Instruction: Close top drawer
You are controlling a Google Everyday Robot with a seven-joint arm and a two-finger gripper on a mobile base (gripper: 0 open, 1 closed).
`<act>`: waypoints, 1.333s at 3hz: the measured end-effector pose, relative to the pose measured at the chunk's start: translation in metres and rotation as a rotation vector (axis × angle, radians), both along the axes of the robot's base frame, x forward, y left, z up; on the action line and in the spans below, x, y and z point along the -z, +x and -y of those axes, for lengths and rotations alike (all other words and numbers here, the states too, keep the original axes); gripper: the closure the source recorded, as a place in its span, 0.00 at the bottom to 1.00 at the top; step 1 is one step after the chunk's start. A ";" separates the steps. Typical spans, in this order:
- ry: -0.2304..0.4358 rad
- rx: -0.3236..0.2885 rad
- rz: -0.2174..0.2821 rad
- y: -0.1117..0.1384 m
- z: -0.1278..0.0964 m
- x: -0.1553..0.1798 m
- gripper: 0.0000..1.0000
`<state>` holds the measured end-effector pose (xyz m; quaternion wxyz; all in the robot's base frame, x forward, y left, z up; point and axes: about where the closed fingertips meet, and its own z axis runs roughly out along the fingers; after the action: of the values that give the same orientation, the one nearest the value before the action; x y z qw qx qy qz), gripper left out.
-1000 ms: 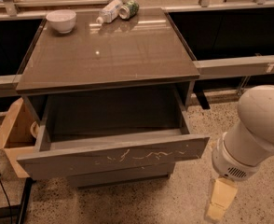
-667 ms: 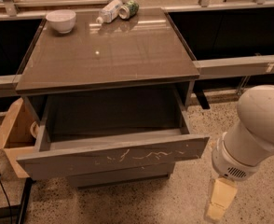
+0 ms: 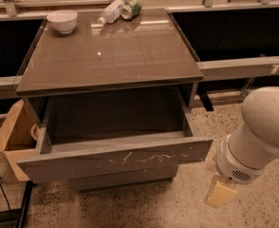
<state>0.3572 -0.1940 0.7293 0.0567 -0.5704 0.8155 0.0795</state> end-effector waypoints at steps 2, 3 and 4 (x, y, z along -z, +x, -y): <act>0.000 0.000 0.000 0.000 0.000 0.000 0.97; 0.000 0.000 0.000 0.000 0.000 0.000 1.00; 0.000 0.001 0.000 0.000 0.000 0.000 1.00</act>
Offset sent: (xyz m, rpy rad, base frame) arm 0.0000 0.0000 0.0000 0.0000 0.0000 0.0000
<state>0.3571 -0.1939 0.7290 0.0567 -0.5700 0.8159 0.0794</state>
